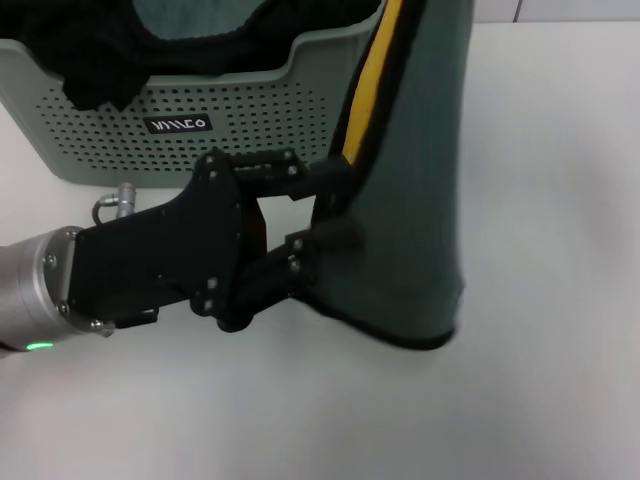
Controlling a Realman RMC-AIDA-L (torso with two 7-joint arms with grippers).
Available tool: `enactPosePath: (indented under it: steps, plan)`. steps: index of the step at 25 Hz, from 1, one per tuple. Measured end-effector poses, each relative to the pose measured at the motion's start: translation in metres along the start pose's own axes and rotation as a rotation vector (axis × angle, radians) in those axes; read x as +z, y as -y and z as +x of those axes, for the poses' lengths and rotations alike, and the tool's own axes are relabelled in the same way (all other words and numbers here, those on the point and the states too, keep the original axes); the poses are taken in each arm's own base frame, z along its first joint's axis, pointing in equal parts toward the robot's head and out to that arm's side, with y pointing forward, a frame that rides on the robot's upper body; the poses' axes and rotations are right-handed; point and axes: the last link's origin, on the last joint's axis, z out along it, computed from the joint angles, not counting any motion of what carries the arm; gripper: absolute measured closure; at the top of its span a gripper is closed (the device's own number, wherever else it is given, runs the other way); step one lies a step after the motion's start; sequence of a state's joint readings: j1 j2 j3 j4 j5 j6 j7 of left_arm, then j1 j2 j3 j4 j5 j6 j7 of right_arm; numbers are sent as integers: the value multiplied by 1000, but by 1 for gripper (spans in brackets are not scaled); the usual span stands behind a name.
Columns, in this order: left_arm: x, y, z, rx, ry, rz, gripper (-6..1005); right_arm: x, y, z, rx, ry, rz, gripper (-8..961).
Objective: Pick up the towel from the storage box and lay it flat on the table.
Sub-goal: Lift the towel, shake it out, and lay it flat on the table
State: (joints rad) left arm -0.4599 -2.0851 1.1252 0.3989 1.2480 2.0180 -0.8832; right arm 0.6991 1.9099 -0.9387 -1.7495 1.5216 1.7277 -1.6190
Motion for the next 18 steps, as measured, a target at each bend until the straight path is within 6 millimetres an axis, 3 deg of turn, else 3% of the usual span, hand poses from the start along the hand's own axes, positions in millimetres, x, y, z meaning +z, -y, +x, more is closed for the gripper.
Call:
enactPosePath:
  steps: [5,14,18]
  plan:
    - [-1,0,-3,-7,8,19,661,-7,4,-2,-9,12,38,943]
    - [1,7,-9,-17,21,66,661,-1,7,-8,-35,36,27,944]
    - [-7,13,2,57,-82,183,662,0,5,-10,-43,38,9,944]
